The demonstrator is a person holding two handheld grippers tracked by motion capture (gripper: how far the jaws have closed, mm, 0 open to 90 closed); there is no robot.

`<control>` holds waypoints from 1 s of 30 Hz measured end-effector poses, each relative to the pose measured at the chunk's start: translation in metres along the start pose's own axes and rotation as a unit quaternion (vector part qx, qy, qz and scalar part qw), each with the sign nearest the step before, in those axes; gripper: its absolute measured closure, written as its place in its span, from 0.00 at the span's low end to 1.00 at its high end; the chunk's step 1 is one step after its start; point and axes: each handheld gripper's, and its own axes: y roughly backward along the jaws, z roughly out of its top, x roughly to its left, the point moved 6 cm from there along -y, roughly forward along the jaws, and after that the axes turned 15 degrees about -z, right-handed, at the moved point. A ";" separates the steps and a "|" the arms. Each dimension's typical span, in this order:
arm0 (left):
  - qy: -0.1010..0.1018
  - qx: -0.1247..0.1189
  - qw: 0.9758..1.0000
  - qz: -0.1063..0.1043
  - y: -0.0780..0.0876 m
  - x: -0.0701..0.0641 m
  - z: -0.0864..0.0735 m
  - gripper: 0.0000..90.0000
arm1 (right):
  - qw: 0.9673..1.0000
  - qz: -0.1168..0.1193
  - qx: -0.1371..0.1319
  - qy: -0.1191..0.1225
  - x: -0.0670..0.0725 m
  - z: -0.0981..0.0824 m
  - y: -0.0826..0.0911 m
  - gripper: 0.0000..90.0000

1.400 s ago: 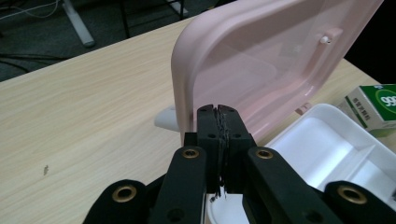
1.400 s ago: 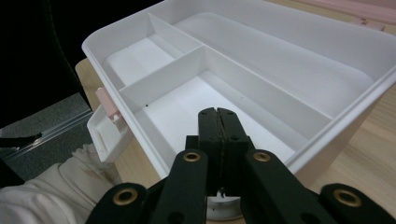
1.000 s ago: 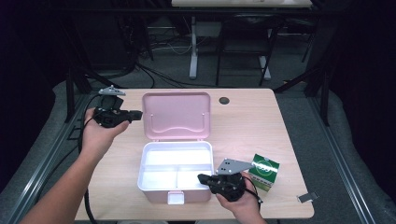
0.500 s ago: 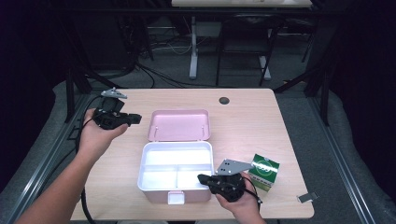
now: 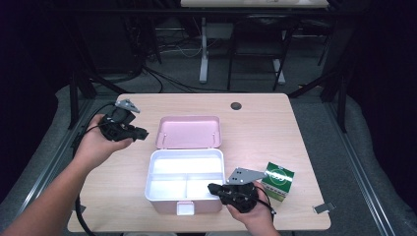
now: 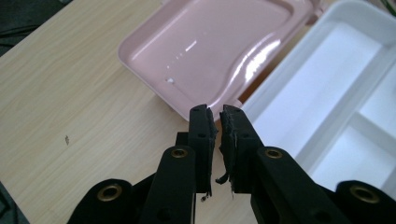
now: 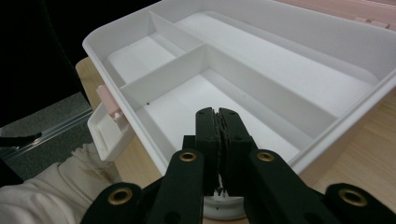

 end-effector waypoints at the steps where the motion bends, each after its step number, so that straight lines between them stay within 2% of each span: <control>1: -0.009 0.013 1.000 -0.003 -0.001 -0.002 -0.001 0.91 | 1.000 0.002 -0.001 0.000 0.001 0.000 0.000 0.97; 4: -0.026 0.040 0.999 -0.015 -0.004 -0.006 -0.003 0.90 | 1.000 0.002 -0.004 0.002 0.002 0.001 0.001 0.97; 7: -0.046 0.076 0.996 -0.028 -0.008 -0.011 -0.006 0.88 | 1.000 -0.002 -0.008 0.002 0.001 0.003 0.003 0.96; 11: -0.073 0.116 0.990 -0.040 -0.015 -0.018 -0.008 0.86 | 1.000 -0.004 -0.011 0.000 -0.001 0.004 0.005 0.95; 15: -0.100 0.143 0.983 -0.053 -0.022 -0.025 -0.009 0.85 | 1.000 -0.006 -0.014 -0.001 -0.003 0.005 0.008 0.95; 20: -0.119 0.169 0.976 -0.062 -0.030 -0.034 -0.009 0.84 | 1.000 -0.011 -0.018 -0.003 -0.006 0.007 0.011 0.94; 22: -0.129 0.187 0.972 -0.062 -0.033 -0.036 -0.009 0.83 | 1.000 -0.011 -0.020 -0.006 -0.008 0.007 0.012 0.93; 25: -0.142 0.198 0.968 -0.066 -0.037 -0.040 -0.008 0.82 | 1.000 -0.015 -0.018 -0.005 -0.011 0.007 0.014 0.92; 27: -0.149 0.201 0.966 -0.068 -0.040 -0.043 -0.007 0.82 | 1.000 -0.018 -0.023 -0.007 -0.012 0.008 0.015 0.91; 30: -0.160 0.215 0.961 -0.070 -0.044 -0.048 -0.006 0.80 | 0.999 -0.027 -0.025 -0.008 -0.016 0.008 0.017 0.90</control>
